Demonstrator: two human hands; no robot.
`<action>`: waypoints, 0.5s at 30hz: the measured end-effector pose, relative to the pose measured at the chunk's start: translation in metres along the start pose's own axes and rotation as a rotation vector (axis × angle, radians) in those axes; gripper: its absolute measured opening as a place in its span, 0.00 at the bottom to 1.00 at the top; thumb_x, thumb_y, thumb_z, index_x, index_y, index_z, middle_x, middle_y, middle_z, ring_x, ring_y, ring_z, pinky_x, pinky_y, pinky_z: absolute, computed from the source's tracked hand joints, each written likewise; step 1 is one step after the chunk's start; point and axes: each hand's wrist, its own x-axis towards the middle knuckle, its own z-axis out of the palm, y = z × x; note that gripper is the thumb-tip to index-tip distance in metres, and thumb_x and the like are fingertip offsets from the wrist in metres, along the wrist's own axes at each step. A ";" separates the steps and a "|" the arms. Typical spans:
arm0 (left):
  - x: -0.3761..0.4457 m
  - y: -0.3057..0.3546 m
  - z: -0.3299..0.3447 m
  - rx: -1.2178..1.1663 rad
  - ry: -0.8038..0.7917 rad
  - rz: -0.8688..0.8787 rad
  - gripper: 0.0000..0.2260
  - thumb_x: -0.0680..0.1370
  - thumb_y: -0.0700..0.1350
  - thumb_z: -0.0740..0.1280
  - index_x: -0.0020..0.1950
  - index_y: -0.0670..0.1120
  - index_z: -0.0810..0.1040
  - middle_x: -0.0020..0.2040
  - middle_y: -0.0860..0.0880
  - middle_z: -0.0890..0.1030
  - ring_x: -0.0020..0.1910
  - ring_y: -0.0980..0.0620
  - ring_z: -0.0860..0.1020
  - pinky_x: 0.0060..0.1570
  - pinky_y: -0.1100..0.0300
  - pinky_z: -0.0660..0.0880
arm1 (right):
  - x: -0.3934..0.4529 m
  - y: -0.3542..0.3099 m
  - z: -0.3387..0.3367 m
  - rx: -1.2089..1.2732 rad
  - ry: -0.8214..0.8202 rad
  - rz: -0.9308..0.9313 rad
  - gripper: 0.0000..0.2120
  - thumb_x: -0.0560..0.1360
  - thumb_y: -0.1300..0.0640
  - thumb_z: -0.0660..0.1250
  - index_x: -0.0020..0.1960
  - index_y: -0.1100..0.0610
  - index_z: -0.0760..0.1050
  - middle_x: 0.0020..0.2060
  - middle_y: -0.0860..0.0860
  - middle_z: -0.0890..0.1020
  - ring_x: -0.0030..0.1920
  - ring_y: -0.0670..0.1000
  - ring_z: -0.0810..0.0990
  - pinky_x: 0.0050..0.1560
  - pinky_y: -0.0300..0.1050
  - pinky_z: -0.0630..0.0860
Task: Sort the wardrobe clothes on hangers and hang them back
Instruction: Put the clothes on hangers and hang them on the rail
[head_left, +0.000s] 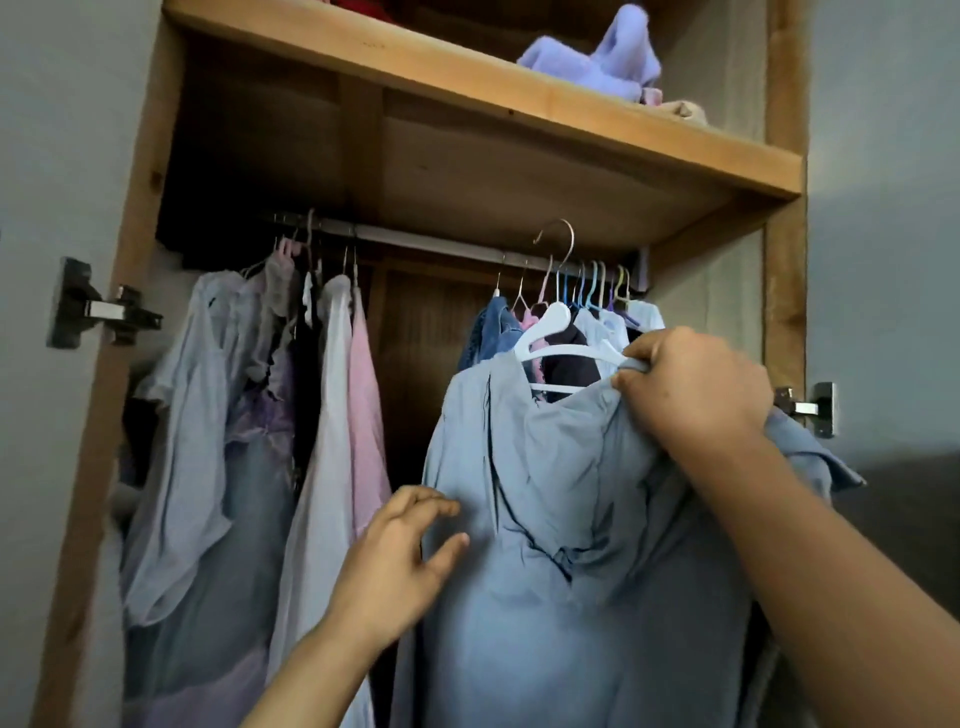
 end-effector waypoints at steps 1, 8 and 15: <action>0.010 -0.003 0.003 -0.010 0.011 0.011 0.25 0.68 0.65 0.56 0.56 0.54 0.80 0.55 0.60 0.73 0.55 0.63 0.73 0.52 0.68 0.69 | 0.007 0.000 0.004 -0.015 0.004 0.002 0.09 0.75 0.52 0.64 0.53 0.48 0.79 0.51 0.55 0.80 0.51 0.60 0.78 0.41 0.43 0.64; 0.087 -0.017 0.033 -0.198 0.076 0.064 0.22 0.68 0.64 0.60 0.52 0.52 0.81 0.51 0.62 0.74 0.52 0.64 0.74 0.51 0.72 0.69 | 0.040 -0.008 0.035 -0.027 -0.012 0.031 0.09 0.74 0.53 0.65 0.53 0.50 0.79 0.51 0.54 0.81 0.53 0.59 0.77 0.42 0.43 0.64; 0.189 -0.028 0.031 -0.232 0.191 0.167 0.20 0.69 0.60 0.62 0.55 0.53 0.80 0.52 0.57 0.76 0.48 0.57 0.76 0.48 0.69 0.70 | 0.066 -0.023 0.064 0.008 0.060 0.098 0.10 0.73 0.48 0.66 0.49 0.52 0.71 0.44 0.52 0.77 0.51 0.57 0.77 0.40 0.44 0.63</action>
